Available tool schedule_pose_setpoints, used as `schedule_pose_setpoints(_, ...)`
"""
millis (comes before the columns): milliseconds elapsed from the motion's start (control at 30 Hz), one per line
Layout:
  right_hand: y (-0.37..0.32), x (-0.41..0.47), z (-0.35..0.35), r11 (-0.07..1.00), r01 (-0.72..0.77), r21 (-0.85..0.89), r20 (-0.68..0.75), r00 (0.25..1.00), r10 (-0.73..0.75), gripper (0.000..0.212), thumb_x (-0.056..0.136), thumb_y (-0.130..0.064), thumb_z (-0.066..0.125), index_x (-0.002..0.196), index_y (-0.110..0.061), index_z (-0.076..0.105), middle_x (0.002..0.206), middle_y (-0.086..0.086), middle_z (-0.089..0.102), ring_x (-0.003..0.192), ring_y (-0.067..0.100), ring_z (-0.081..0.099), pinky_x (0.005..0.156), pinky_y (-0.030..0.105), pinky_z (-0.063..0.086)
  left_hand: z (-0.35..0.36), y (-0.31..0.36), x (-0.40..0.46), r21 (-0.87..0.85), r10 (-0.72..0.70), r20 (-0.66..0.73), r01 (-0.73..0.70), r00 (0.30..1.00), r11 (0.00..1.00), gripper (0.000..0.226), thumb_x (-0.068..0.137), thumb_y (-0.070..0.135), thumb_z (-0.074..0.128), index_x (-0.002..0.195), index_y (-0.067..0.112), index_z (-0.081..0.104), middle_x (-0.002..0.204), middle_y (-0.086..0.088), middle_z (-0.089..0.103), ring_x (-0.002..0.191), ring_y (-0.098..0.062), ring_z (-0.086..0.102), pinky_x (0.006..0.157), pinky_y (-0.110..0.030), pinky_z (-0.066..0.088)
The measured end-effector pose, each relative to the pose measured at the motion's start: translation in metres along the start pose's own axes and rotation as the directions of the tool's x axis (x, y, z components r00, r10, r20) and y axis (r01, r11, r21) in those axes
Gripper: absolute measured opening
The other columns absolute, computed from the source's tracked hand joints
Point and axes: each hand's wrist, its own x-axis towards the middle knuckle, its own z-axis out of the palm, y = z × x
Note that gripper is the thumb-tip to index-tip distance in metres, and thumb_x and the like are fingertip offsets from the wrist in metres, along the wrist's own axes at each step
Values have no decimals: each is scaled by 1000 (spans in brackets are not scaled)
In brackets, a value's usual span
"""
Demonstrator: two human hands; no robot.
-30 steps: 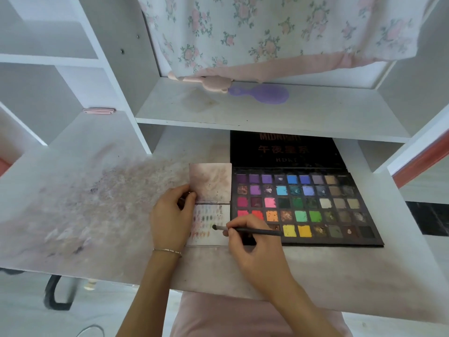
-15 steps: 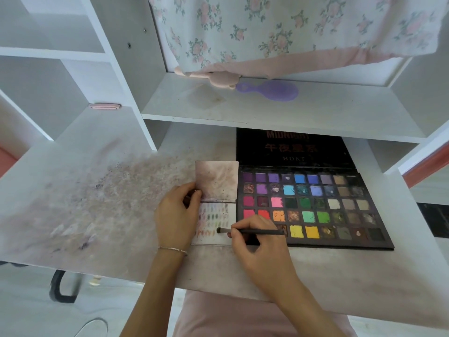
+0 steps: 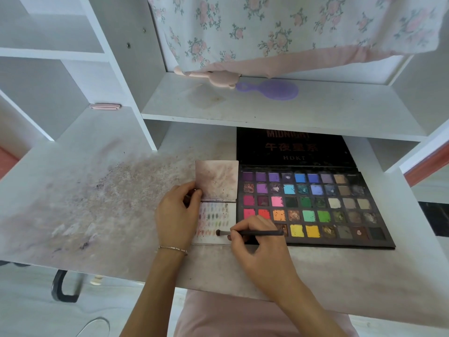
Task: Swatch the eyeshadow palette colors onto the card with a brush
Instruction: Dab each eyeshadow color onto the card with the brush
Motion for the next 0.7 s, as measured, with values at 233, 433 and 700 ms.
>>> schedule_pose_setpoints(233,0,1,0,1000,-5,-7,9,1000,5,7,79,-21,55,78,-16,60,75,-6,56,75,12,51,69,36,47,0,0,0,0,3,0,-3,1000,1000,15,83,15,61,95,16,70,82,0,66,69,-12,53,60,-18,34)
schedule_pose_setpoints(433,0,2,0,1000,-5,-8,-6,1000,5,9,80,-22,54,80,-16,60,76,-6,56,76,10,51,69,34,48,0,-1,0,-2,7,-5,-7,1000,1000,15,83,15,61,95,16,70,81,4,64,68,-9,52,60,-13,33)
schedule_pose_setpoints(700,0,2,0,1000,-10,-4,0,1000,10,6,80,-20,56,80,-16,60,77,-6,57,77,10,52,69,35,48,0,0,0,1,4,-9,-4,1000,1000,15,83,15,61,95,17,70,79,9,59,67,-7,52,60,-10,32)
